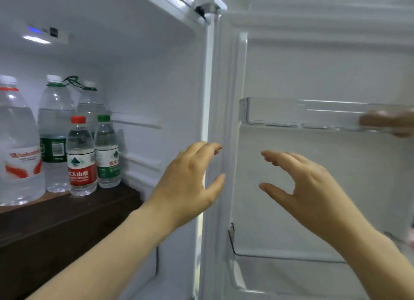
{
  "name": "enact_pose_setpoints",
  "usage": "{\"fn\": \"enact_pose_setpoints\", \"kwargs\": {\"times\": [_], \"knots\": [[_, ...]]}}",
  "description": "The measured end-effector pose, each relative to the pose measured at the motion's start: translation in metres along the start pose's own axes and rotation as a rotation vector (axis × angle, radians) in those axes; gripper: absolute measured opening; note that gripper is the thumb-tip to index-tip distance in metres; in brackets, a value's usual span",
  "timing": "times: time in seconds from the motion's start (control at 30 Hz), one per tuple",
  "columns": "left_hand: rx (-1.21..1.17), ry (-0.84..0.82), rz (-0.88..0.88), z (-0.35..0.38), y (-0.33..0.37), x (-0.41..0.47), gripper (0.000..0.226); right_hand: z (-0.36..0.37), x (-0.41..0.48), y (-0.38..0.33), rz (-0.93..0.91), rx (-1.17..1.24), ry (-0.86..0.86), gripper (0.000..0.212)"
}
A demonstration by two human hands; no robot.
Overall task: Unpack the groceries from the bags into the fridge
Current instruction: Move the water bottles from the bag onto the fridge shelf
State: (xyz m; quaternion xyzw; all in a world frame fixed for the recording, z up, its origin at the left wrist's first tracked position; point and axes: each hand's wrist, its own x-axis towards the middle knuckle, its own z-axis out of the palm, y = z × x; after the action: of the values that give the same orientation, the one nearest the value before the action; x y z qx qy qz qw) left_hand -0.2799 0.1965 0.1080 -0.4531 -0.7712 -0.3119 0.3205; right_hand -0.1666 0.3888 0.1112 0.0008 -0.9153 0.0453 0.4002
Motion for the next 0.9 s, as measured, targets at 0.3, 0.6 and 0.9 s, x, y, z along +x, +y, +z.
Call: {"fn": "enact_pose_setpoints", "kwargs": {"times": [0.3, 0.6, 0.9], "knots": [[-0.192, -0.06, 0.164, 0.064, 0.086, 0.033, 0.05, -0.066, -0.053, 0.065, 0.159, -0.193, 0.001, 0.057], [-0.363, -0.099, 0.296, 0.137, 0.195, 0.061, 0.052, -0.147, -0.121, 0.137, 0.34, -0.364, 0.019, 0.06], [-0.578, -0.175, 0.446, 0.185, 0.28, 0.07, 0.048, -0.204, -0.182, 0.168, 0.518, -0.503, 0.049, 0.057]]}}
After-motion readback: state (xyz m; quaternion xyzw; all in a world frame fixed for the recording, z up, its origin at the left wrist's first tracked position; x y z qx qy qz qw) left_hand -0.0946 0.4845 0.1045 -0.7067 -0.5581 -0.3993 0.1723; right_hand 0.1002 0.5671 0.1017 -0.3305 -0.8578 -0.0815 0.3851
